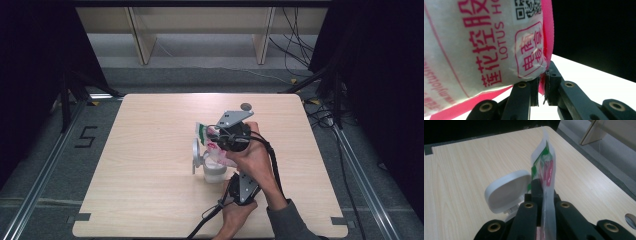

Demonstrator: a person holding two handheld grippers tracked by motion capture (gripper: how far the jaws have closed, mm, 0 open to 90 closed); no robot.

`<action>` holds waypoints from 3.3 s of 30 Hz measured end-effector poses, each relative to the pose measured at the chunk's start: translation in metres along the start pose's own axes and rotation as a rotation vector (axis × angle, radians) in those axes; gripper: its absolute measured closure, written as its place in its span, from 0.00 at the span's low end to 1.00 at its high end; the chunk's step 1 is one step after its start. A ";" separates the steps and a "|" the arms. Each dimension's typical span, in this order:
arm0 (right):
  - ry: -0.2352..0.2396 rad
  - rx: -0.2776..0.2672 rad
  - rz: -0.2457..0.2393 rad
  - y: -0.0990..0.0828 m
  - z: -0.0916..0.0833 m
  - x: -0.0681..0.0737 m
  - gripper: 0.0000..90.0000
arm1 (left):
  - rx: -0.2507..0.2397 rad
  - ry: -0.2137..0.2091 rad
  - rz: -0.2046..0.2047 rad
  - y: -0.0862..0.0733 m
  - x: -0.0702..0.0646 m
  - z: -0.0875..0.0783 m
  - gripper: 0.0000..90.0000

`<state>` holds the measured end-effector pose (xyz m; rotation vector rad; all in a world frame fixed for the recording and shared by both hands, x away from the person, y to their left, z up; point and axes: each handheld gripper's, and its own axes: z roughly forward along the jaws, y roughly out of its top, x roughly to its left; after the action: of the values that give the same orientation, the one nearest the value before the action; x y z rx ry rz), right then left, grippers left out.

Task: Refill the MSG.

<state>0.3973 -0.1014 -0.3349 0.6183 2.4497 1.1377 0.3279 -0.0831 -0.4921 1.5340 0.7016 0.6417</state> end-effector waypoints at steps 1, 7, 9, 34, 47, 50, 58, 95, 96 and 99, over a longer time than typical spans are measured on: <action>0.002 0.002 0.000 0.000 0.000 0.001 1.00 | 0.001 -0.001 0.012 0.000 0.001 0.000 0.92; -0.009 -0.005 0.002 0.000 0.000 0.001 1.00 | 0.000 -0.002 0.015 0.000 0.001 0.000 0.92; 0.001 0.013 0.004 0.000 0.000 0.001 1.00 | 0.000 -0.004 0.010 0.000 0.001 0.000 0.92; 0.010 -0.003 0.022 -0.001 -0.002 0.000 1.00 | 0.005 -0.001 0.008 -0.001 0.001 -0.001 0.92; 0.008 -0.023 0.032 -0.002 -0.004 -0.002 1.00 | 0.002 -0.005 0.003 -0.002 0.001 -0.001 0.92; 0.000 -0.032 0.021 -0.003 -0.004 -0.003 1.00 | 0.003 -0.007 0.003 -0.002 0.001 -0.001 0.92; 0.011 -0.031 0.021 -0.002 -0.006 -0.003 1.00 | 0.003 -0.006 0.005 -0.002 0.001 -0.001 0.92; 0.028 -0.138 0.010 -0.012 -0.028 -0.013 1.00 | 0.077 -0.009 0.079 -0.008 0.009 -0.011 0.91; 0.039 -0.135 0.012 -0.013 -0.029 -0.014 1.00 | 0.081 -0.008 0.097 -0.009 0.011 -0.012 0.91; 0.057 -0.148 0.027 -0.017 -0.032 -0.013 1.00 | 0.089 -0.011 0.090 -0.010 0.011 -0.014 0.91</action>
<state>0.3883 -0.1375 -0.3267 0.5831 2.3829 1.3498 0.3238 -0.0652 -0.5015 1.6571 0.6629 0.6759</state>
